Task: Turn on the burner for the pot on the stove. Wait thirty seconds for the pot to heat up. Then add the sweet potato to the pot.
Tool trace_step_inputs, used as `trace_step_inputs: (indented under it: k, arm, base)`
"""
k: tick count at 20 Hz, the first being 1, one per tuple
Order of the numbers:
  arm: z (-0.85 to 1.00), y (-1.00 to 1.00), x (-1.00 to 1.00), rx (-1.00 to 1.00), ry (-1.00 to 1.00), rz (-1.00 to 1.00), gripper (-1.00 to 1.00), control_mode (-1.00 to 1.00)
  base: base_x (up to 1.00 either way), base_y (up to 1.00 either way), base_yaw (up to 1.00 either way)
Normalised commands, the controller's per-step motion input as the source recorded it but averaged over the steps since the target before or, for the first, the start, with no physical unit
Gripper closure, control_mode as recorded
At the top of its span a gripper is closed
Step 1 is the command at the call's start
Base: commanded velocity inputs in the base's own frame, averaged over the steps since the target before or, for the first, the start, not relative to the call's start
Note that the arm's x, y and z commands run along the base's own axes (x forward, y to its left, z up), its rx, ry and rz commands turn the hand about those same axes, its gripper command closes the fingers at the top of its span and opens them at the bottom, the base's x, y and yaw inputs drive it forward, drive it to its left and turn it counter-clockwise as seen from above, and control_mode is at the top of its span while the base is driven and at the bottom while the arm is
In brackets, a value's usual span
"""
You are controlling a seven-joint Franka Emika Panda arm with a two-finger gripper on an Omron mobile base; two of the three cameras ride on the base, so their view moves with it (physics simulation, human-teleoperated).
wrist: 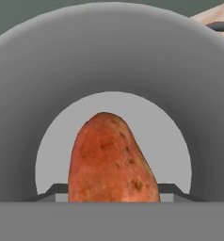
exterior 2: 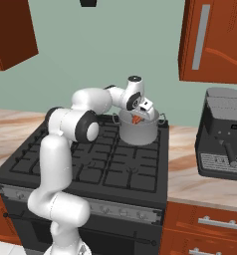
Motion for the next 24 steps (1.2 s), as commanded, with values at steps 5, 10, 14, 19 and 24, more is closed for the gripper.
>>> trace_step_inputs:
  k: [5,10,14,19,24]
  arm:
    - [0.0,0.0,0.0,0.0,0.0,0.0,1.0,-1.0]
    - [0.0,0.0,0.0,0.0,0.0,0.0,1.0,-1.0]
    - [0.0,0.0,0.0,0.0,0.0,0.0,1.0,-1.0]
    - [0.0,0.0,0.0,0.0,0.0,0.0,1.0,-1.0]
    - [0.0,0.0,0.0,0.0,0.0,0.0,1.0,-1.0]
  base:
    - [0.0,0.0,0.0]
    - [0.0,0.0,0.0]
    - [0.0,0.0,0.0]
    - [0.0,0.0,0.0]
    - [0.0,0.0,0.0]
